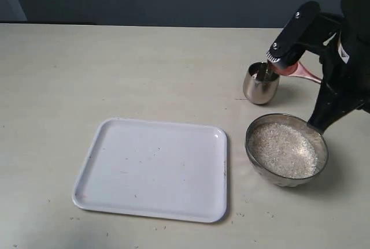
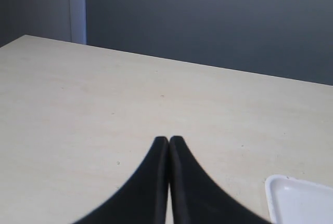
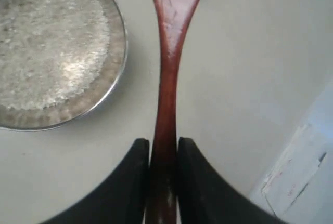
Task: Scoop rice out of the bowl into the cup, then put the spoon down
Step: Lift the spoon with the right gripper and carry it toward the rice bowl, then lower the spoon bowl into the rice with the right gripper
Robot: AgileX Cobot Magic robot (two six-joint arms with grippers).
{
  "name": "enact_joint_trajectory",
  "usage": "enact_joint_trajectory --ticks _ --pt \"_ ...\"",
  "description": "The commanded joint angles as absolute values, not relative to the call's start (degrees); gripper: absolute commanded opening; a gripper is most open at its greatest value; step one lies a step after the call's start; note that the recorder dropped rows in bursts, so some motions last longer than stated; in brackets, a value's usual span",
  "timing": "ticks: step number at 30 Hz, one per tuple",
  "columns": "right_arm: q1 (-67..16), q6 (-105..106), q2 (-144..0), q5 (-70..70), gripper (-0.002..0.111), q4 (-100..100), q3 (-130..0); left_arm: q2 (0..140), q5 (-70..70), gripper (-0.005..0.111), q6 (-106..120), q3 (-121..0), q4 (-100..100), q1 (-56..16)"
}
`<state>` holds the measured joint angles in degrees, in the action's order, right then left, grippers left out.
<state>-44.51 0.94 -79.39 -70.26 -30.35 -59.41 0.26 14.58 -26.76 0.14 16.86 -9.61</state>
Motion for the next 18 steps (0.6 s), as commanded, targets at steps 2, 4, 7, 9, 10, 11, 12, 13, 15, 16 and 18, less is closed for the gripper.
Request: enact_joint_trajectory --ticks 2,4,7,9,10,11,12,13,15,16,18 --pt "-43.96 1.74 -79.02 -69.96 -0.001 -33.55 -57.88 0.00 14.07 0.000 -26.88 0.00 17.18 -10.01" --pt "-43.96 0.00 -78.90 -69.96 -0.001 -40.20 -56.23 0.00 14.07 0.000 -26.88 0.00 17.18 -10.01" --pt "-43.96 -0.36 -78.90 -69.96 -0.001 -41.86 -55.11 0.00 14.07 0.000 -26.75 0.00 17.18 -10.01" --pt "-43.96 4.51 -78.90 -69.96 -0.001 -36.63 -55.11 0.00 14.07 0.000 -26.75 0.00 17.18 -10.01" --pt "-43.96 6.35 -78.90 -69.96 -0.001 -34.06 -55.11 0.00 14.07 0.000 -26.75 0.00 17.18 -10.01" --pt "-43.96 7.57 -78.90 -69.96 -0.001 -32.02 -55.11 0.00 14.07 0.000 -26.75 0.00 17.18 -10.01" --pt "-43.96 7.93 -78.90 -69.96 -0.001 -30.54 -55.11 0.00 14.07 0.000 -26.75 0.00 17.18 -10.01" --pt "-43.96 8.19 -78.90 -69.96 -0.001 -28.96 -55.11 0.00 14.07 0.000 -26.75 0.00 17.18 -10.01" --pt "-43.96 8.31 -78.90 -69.96 -0.001 -25.77 -55.11 0.00 14.07 0.000 -26.86 0.00 17.18 -10.01" --pt "-43.96 8.41 -78.90 -69.96 -0.001 -24.00 -55.11 0.00 14.07 0.000 -26.86 0.00 17.18 -10.01" --pt "-43.96 8.46 -78.90 -69.96 -0.001 -20.37 -55.11 0.00 14.07 0.000 -26.86 0.00 17.18 -10.01"
